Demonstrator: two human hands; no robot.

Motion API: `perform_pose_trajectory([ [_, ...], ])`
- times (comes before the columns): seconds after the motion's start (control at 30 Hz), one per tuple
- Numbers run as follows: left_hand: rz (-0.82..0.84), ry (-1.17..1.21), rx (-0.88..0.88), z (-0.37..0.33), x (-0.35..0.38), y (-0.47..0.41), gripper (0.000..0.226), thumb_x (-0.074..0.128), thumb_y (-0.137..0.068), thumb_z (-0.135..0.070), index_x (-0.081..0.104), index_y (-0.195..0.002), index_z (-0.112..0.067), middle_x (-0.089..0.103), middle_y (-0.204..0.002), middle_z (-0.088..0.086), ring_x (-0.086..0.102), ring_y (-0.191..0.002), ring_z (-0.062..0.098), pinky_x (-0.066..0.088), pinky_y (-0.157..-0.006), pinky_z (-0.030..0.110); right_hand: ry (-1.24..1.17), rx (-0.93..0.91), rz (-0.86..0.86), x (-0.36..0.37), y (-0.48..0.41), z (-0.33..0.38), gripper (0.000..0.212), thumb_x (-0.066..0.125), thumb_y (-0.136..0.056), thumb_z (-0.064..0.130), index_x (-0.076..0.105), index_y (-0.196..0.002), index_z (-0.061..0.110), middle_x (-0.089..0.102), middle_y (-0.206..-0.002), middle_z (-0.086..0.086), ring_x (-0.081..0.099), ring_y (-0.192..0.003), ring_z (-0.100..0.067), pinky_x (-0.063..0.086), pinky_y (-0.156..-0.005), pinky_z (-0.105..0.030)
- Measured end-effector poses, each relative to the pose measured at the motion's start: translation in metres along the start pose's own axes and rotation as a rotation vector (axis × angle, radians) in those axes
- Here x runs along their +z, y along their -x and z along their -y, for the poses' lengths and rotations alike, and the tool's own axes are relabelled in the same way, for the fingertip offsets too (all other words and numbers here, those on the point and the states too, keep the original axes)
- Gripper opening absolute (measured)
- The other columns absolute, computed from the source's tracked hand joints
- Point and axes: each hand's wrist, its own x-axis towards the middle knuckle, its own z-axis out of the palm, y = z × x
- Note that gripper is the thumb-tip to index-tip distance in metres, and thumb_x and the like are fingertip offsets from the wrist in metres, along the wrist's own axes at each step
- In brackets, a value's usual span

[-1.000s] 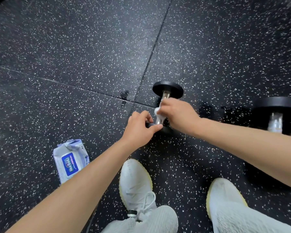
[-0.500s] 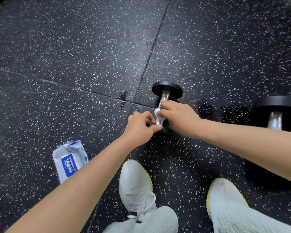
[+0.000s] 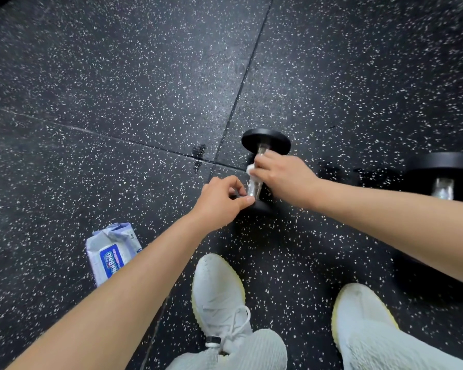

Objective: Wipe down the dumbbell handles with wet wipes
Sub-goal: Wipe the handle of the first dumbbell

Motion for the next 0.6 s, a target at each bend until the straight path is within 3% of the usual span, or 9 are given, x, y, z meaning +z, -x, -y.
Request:
perform_pose_trajectory([
  [0.1, 0.006, -0.012, 0.005, 0.0, 0.001, -0.002, 0.021, 0.077, -0.087, -0.049, 0.059, -0.079, -0.041, 0.05, -0.09, -0.005, 0.052, -0.106, 0.024, 0.049, -0.092, 0.042, -0.026, 0.232, -0.008, 0.001, -0.02, -0.014, 0.026, 0.059, -0.081, 0.001, 0.072, -0.102, 0.008, 0.06, -0.096, -0.006, 0.058, -0.089, -0.027, 0.036, -0.049, -0.03],
  [0.17, 0.008, -0.005, 0.01, 0.002, 0.0, -0.003, 0.019, 0.076, -0.083, -0.052, 0.059, -0.077, -0.044, 0.051, -0.086, -0.006, 0.05, -0.093, 0.02, 0.047, -0.083, 0.04, -0.067, 0.273, -0.031, 0.002, -0.021, -0.006, 0.026, 0.066, -0.076, -0.003, 0.072, -0.099, 0.009, 0.06, -0.093, -0.006, 0.058, -0.087, -0.028, 0.035, -0.048, -0.029],
  [0.3, 0.005, 0.063, 0.018, 0.01, -0.003, -0.006, 0.019, 0.078, -0.086, -0.042, 0.061, -0.08, -0.036, 0.053, -0.075, -0.009, 0.047, -0.067, 0.014, 0.04, -0.063, 0.031, -0.211, -0.022, 0.016, 0.003, 0.009, 0.024, 0.029, 0.07, -0.071, -0.001, 0.07, -0.096, 0.014, 0.059, -0.091, -0.002, 0.059, -0.087, -0.026, 0.045, -0.049, -0.032],
  [0.37, 0.008, 0.072, 0.013, 0.012, -0.003, -0.006, 0.019, 0.08, -0.088, -0.035, 0.062, -0.082, -0.031, 0.054, -0.071, -0.01, 0.046, -0.061, 0.011, 0.038, -0.061, 0.031, -0.24, -0.079, 0.051, 0.002, 0.012, 0.022, 0.03, 0.072, -0.07, -0.001, 0.07, -0.094, 0.016, 0.059, -0.089, -0.001, 0.059, -0.084, -0.025, 0.044, -0.05, -0.031],
  [0.5, 0.021, 0.089, 0.008, 0.008, -0.006, -0.003, 0.019, 0.078, -0.087, -0.04, 0.063, -0.083, -0.03, 0.057, -0.079, -0.007, 0.051, -0.065, 0.014, 0.04, -0.064, 0.032, -0.178, 0.184, 0.002, 0.004, -0.015, -0.008, 0.033, 0.071, -0.075, -0.002, 0.075, -0.1, 0.019, 0.059, -0.092, 0.001, 0.059, -0.086, -0.025, 0.039, -0.053, -0.029],
  [0.6, 0.004, 0.097, -0.001, 0.004, -0.008, 0.002, 0.022, 0.079, -0.089, -0.038, 0.065, -0.086, -0.02, 0.064, -0.071, -0.009, 0.052, -0.057, 0.009, 0.038, -0.06, 0.029, -0.197, 0.307, -0.018, 0.003, -0.019, -0.007, 0.031, 0.064, -0.081, 0.0, 0.074, -0.102, 0.02, 0.057, -0.095, 0.001, 0.055, -0.086, -0.024, 0.037, -0.054, -0.03],
])
